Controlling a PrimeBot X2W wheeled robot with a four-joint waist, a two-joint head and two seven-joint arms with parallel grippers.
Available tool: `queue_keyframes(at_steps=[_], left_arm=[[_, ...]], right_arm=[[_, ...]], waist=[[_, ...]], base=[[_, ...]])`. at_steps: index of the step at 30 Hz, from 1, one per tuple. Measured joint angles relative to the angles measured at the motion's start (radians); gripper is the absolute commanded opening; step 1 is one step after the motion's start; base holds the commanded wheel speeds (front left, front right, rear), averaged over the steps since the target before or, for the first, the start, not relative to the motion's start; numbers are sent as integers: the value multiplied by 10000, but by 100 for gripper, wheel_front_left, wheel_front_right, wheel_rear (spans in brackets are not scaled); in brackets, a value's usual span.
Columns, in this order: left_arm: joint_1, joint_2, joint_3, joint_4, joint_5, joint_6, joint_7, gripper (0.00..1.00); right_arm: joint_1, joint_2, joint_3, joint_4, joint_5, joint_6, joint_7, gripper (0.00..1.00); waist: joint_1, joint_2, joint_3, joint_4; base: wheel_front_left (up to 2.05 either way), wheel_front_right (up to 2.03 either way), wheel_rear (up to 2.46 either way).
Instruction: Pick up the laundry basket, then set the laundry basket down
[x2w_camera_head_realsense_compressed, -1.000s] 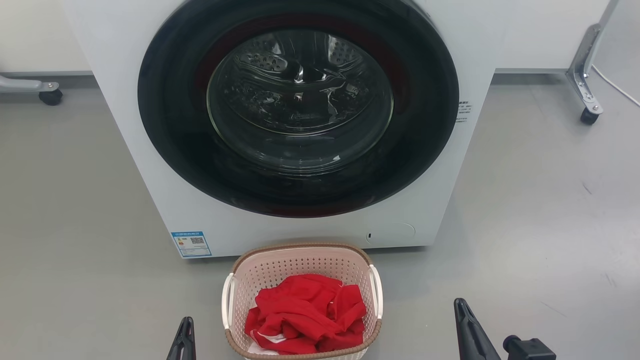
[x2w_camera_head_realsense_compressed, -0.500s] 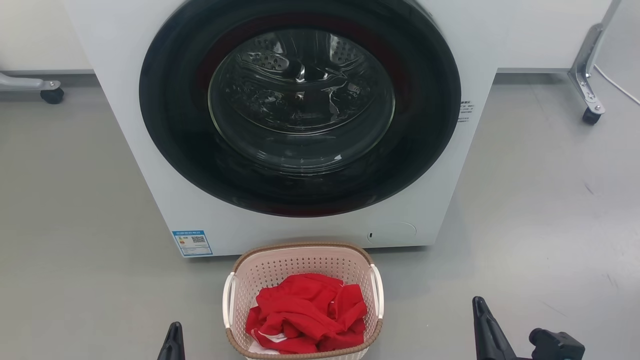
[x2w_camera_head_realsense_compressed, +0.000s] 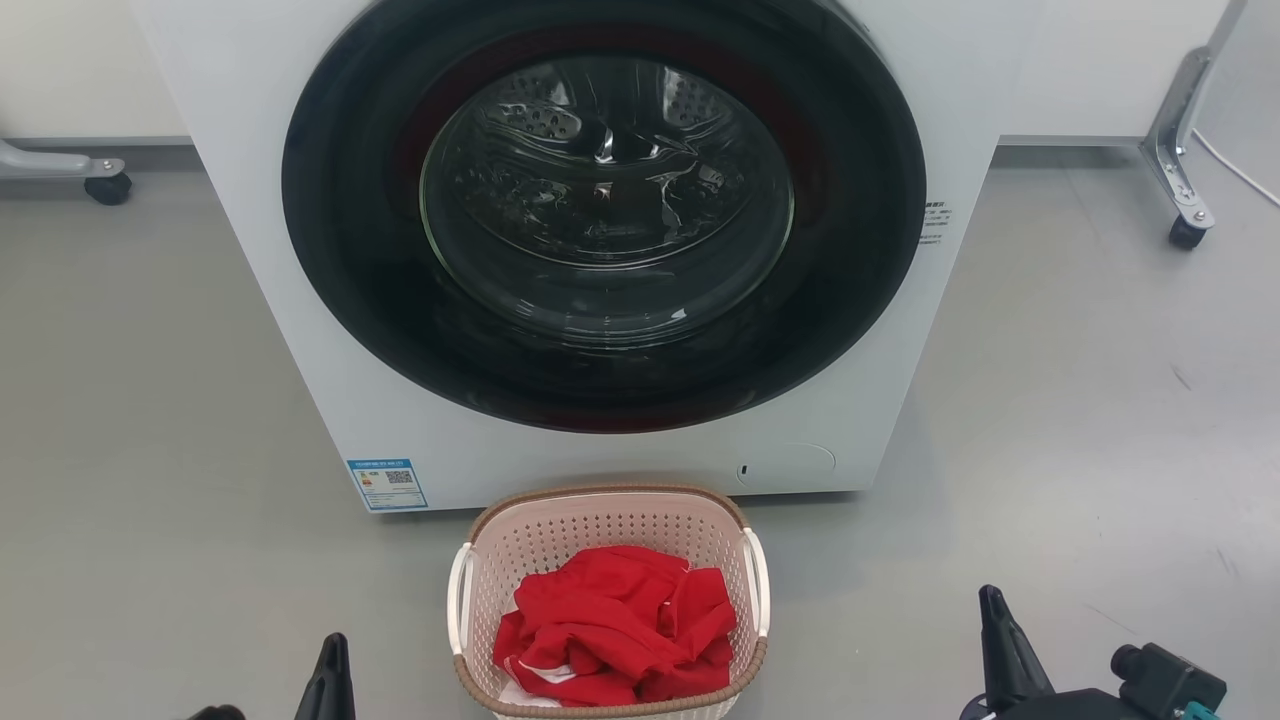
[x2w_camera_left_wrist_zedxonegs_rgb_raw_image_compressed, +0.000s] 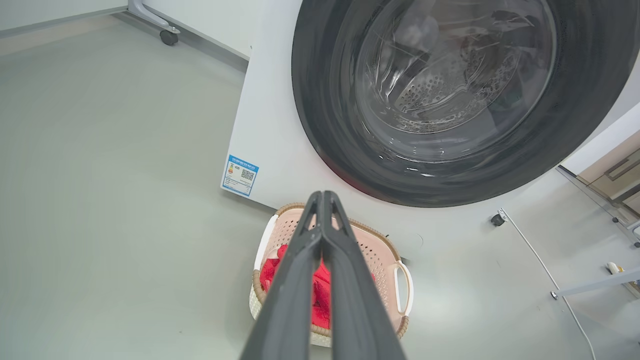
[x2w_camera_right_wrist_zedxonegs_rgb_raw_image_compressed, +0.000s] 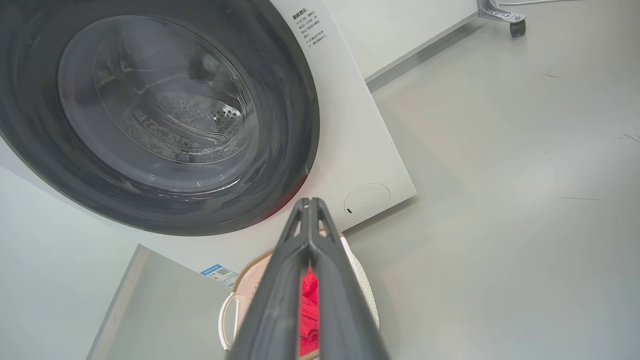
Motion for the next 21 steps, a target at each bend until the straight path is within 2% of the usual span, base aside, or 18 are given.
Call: queue_keyframes(at_steps=[21], left_arm=[[-527,-144,598,389,-2963,-523,779,0]], right_arm=[[-254,35,-991,219,2847,546,784,0]], waist=[[0,0,23,53]], base=[[0,0,0]])
